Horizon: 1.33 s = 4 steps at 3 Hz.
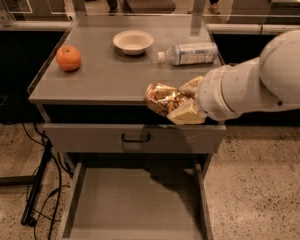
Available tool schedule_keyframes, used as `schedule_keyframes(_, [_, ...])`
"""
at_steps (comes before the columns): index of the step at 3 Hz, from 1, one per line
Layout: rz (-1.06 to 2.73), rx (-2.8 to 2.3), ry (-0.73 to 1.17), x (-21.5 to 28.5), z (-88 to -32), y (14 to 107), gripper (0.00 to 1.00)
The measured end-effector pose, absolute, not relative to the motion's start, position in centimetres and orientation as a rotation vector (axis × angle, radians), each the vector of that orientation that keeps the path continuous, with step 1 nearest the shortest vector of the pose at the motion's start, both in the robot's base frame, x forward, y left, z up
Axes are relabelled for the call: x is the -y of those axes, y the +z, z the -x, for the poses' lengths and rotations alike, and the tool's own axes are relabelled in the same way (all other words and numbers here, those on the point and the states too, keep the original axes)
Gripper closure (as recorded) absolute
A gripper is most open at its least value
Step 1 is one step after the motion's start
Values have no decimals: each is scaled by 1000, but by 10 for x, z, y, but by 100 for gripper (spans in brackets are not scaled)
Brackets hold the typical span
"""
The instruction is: Place orange can into middle drawer
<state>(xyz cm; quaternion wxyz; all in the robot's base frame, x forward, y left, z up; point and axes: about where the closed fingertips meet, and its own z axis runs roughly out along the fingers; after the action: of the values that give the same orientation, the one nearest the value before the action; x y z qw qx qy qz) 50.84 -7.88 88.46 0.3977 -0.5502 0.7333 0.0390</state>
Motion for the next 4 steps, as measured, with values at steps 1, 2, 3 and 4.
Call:
schedule_keyframes(1, [1413,-1799,267,103,-472,864,100])
schedule_keyframes(2, [1413,-1799,267,103,-472,864,100])
schedule_keyframes(3, [1413,-1831,251,93,-479,842,100])
schedule_keyframes(4, [1447,-1867,244,71,-486,795,100])
